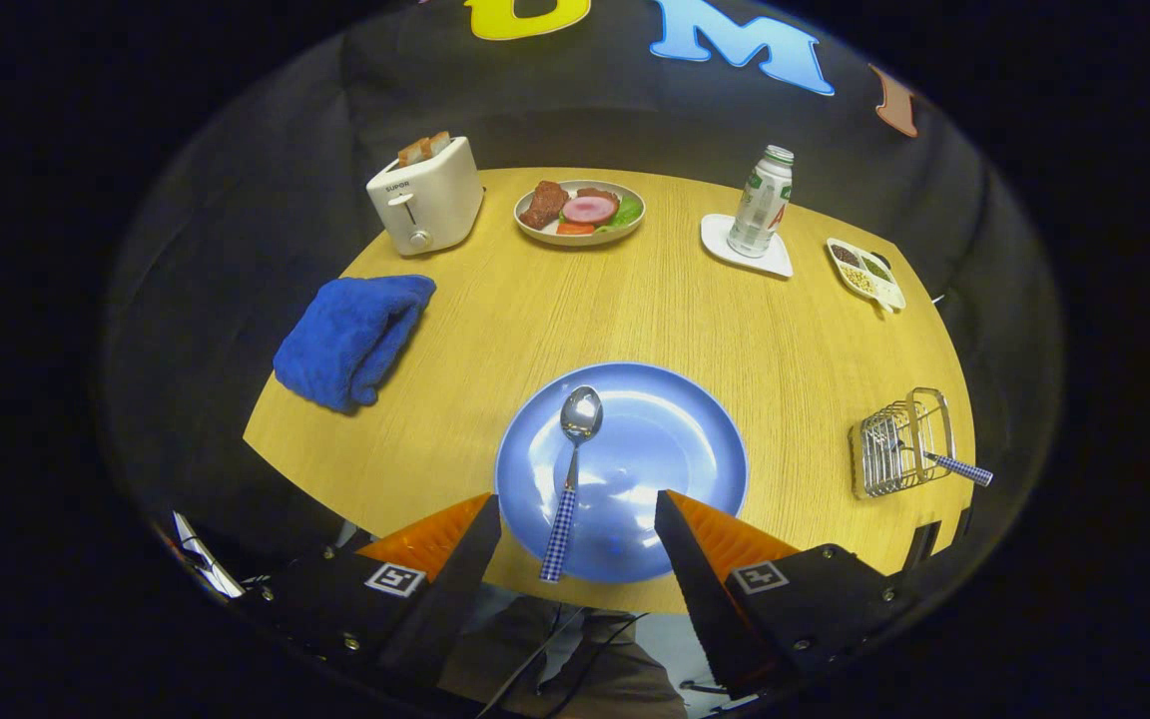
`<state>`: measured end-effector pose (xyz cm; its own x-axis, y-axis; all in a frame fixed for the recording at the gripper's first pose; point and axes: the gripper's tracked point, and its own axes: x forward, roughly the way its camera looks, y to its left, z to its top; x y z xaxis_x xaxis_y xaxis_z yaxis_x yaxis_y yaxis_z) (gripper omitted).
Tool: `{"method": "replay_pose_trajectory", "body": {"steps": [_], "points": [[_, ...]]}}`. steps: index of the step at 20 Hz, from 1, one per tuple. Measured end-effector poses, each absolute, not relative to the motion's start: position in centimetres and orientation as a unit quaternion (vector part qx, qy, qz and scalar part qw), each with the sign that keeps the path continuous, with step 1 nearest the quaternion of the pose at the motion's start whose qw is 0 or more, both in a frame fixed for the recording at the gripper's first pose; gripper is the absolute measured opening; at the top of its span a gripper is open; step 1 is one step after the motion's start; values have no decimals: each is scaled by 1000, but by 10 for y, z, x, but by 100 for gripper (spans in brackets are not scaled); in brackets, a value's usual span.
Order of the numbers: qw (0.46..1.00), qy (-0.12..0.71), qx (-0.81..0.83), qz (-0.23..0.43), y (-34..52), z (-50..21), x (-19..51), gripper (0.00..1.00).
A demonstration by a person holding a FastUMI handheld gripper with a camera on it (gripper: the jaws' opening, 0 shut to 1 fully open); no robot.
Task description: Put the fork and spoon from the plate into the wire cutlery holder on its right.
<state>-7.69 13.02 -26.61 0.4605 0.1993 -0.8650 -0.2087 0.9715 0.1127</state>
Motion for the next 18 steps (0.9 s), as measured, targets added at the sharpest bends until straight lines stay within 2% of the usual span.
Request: {"method": "replay_pose_trajectory", "body": {"steps": [9, 12, 14, 18], "points": [[807, 582, -7, 98, 132, -331, -95, 96], [794, 599, -12, 106, 133, -344, -93, 70], [775, 621, -25, 114, 133, -352, -100, 42], [763, 634, -34, 118, 133, -375, -88, 42]]}}
